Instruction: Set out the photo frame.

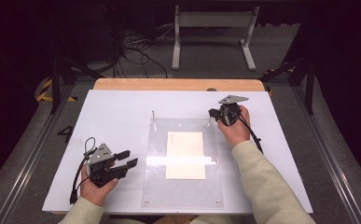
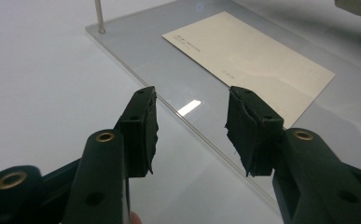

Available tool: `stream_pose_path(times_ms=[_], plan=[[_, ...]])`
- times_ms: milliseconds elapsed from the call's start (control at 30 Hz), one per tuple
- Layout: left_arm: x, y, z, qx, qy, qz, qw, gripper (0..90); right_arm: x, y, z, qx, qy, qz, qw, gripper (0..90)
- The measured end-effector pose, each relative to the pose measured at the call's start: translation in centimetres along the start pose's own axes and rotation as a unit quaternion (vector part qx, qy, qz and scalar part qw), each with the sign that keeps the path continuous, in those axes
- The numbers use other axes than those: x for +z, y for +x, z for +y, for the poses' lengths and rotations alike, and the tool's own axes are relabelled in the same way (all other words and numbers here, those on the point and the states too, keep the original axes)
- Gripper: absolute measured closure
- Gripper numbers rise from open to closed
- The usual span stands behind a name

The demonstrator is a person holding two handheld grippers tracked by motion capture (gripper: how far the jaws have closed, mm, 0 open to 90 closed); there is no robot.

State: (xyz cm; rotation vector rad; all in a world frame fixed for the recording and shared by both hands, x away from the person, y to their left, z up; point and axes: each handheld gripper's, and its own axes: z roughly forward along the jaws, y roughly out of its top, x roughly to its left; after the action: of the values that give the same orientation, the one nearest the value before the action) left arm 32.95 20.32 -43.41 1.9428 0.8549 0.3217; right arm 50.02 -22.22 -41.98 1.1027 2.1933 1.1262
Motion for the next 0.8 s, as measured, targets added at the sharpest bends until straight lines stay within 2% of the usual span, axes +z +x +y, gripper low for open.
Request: stream_pose_path(times_ms=[133,200,400,467,567,800], plan=[[0.1,0.0,0.0,-0.003,0.0,0.001,1.0,53.0,0.0,-0.1,-0.2,0.007,-0.005,0.001,1.0,85.5],[0.1,0.0,0.0,0.003,0.002,0.001,1.0,52.9,0.1,-0.1,-0.3,0.01,-0.007,-0.001,0.9999,85.5],[0.1,-0.2,0.0,0.003,0.003,0.0,1.0,52.5,0.4,-0.2,-0.5,0.021,-0.013,0.002,0.9997,85.7],[0.1,-0.2,0.1,0.001,0.0,0.001,1.0,51.3,0.5,-0.4,-0.6,0.033,-0.017,0.005,0.9993,85.8],[0.0,-0.2,0.1,0.001,-0.004,-0.001,1.0,51.0,0.7,-0.5,-0.6,0.039,-0.017,0.004,0.9991,85.9],[-0.1,-0.5,0.4,0.01,-0.007,0.002,0.9999,48.9,1.1,-1.3,-1.0,0.069,-0.033,0.024,0.9968,85.9]])
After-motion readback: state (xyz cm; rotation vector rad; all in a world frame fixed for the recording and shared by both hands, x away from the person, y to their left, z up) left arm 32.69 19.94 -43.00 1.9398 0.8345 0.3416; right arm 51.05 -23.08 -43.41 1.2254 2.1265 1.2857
